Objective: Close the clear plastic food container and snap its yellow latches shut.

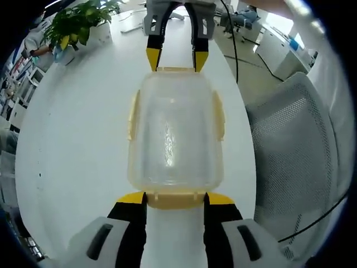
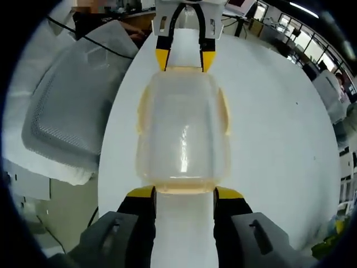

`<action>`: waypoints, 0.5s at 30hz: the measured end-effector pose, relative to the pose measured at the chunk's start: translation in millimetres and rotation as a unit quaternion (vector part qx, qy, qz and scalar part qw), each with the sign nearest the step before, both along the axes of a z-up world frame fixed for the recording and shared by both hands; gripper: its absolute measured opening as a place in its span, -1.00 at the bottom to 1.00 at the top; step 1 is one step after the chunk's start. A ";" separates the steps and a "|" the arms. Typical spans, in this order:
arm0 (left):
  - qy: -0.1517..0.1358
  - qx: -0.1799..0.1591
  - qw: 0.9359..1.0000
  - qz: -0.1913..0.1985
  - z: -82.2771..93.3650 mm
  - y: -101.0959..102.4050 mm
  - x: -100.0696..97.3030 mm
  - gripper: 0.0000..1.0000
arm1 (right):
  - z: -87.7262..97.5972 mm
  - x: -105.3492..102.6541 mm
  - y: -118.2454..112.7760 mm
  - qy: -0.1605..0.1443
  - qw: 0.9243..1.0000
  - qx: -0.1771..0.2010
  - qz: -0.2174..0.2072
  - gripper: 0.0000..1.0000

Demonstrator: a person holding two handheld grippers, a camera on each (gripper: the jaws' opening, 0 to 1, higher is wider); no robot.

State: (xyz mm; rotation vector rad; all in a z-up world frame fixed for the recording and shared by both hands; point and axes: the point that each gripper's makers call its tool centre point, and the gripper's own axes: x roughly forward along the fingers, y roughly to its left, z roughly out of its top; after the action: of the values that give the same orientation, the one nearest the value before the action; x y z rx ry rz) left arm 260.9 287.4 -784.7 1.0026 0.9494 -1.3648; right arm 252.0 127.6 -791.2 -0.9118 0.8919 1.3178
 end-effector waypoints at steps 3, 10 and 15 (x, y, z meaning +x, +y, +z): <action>0.002 0.002 1.000 -0.001 -1.8 0.1 -1.1 -0.27 | 0.6 0.0 -0.7 -0.001 1.000 -0.001 -0.004 -0.26; 0.013 0.014 0.999 0.030 -9.1 17.0 -1.6 0.21 | -7.5 -0.7 -16.3 0.006 0.999 -0.017 -0.041 -0.23; 0.029 0.004 0.996 0.085 2.4 34.0 4.9 0.15 | -6.4 4.0 -31.4 0.009 0.995 -0.022 -0.098 -0.14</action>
State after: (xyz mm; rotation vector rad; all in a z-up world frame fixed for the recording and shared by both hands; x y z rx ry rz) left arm 265.8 321.4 -782.3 0.8713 1.0601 -1.2552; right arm 256.0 96.2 -797.6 -0.8249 1.0023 1.1424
